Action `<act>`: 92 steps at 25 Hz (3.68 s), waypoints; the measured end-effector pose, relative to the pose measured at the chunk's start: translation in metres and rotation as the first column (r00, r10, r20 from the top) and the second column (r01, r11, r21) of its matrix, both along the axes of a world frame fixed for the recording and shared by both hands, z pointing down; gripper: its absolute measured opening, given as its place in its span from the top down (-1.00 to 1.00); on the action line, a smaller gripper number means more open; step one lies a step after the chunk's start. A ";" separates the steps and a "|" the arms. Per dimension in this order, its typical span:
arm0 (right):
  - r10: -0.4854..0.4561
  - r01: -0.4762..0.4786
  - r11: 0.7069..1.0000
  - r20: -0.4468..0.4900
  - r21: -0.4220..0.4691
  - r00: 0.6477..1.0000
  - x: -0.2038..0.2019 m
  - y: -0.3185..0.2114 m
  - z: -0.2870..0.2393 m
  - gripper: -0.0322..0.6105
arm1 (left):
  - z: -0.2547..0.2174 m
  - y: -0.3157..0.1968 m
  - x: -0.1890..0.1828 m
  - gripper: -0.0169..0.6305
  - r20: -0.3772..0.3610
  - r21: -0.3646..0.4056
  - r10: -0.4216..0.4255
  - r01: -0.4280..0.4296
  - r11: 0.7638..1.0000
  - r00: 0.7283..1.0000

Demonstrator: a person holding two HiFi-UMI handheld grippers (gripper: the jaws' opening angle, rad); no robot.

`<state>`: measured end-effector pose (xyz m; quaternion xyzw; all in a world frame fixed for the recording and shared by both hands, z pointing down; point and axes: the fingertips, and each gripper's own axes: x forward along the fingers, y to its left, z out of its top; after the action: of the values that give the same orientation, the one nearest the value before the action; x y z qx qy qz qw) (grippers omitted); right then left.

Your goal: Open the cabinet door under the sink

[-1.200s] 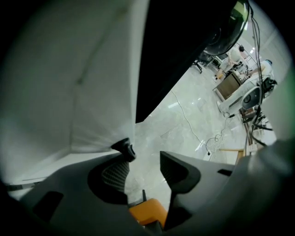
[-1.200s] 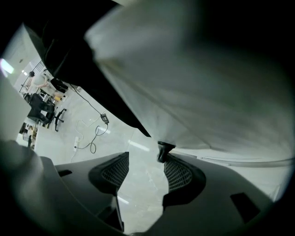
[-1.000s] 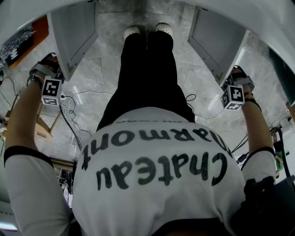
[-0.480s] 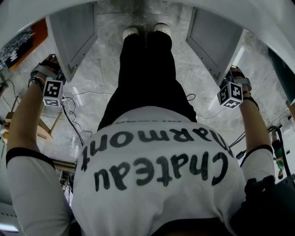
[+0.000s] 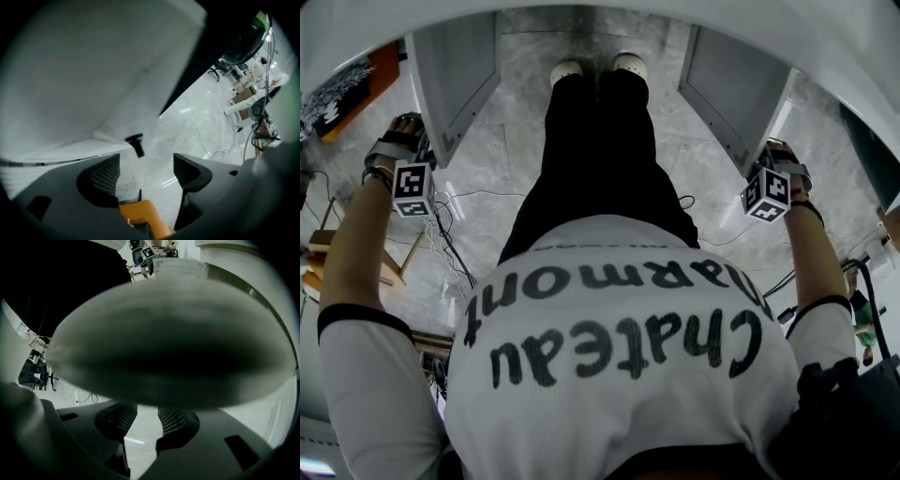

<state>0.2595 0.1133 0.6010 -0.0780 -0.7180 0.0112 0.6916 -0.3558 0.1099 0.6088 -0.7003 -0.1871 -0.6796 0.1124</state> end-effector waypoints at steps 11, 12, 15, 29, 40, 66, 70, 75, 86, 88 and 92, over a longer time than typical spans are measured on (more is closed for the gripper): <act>0.007 -0.005 0.999 -0.036 0.047 0.999 0.001 -0.014 -0.012 0.50 | -0.011 -0.042 -0.005 -0.08 -0.013 0.125 -0.071 0.072 0.990 0.997; 0.013 -0.011 0.999 -0.049 0.049 0.999 0.005 -0.015 -0.014 0.52 | -0.013 -0.043 -0.008 -0.07 -0.006 0.130 -0.082 0.082 0.988 0.997; 0.038 -0.030 0.997 -0.100 0.074 0.994 0.023 -0.022 -0.022 0.55 | -0.021 -0.049 -0.021 0.02 0.028 0.160 -0.142 0.136 0.978 0.990; 0.390 -0.337 0.886 -0.120 0.320 0.913 0.065 -0.064 -0.085 0.82 | -0.100 -0.100 -0.016 0.77 -0.088 0.517 -0.581 0.536 0.667 0.809; 0.810 -0.760 0.475 0.118 0.444 0.575 0.122 -0.107 -0.158 0.82 | -0.187 -0.167 0.008 0.88 -0.507 0.498 -0.777 0.863 0.090 0.374; 0.548 -0.933 0.144 0.812 -0.330 -0.202 -0.061 -0.284 -0.385 0.85 | -0.442 -0.271 0.204 0.90 -0.618 -0.738 -0.488 0.669 0.090 -0.616; 0.584 -0.897 0.234 0.792 -0.375 -0.179 -0.110 -0.292 -0.383 0.85 | -0.451 -0.270 0.236 0.90 -0.632 -0.730 -0.534 0.663 0.167 -0.561; 0.594 -0.881 0.344 0.802 -0.325 -0.064 -0.156 -0.300 -0.384 0.87 | -0.435 -0.270 0.260 0.90 -0.660 -0.678 -0.571 0.714 0.172 -0.489; 0.695 -0.797 0.412 0.718 -0.441 -0.038 -0.218 -0.281 -0.359 0.87 | -0.403 -0.264 0.280 0.90 -0.691 -0.601 -0.596 0.783 0.158 -0.409; 0.709 -0.791 0.414 0.705 -0.450 -0.030 -0.221 -0.273 -0.353 0.87 | -0.398 -0.260 0.279 0.90 -0.691 -0.597 -0.596 0.788 0.152 -0.409; 0.734 -0.806 0.391 0.679 -0.445 -0.019 -0.219 -0.260 -0.338 0.87 | -0.383 -0.251 0.278 0.90 -0.669 -0.606 -0.617 0.784 0.130 -0.414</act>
<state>0.0402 -0.1466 0.2628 0.3629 -0.8597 0.3246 0.1542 -0.0773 -0.1407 0.2256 -0.8472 0.4714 -0.0826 -0.2306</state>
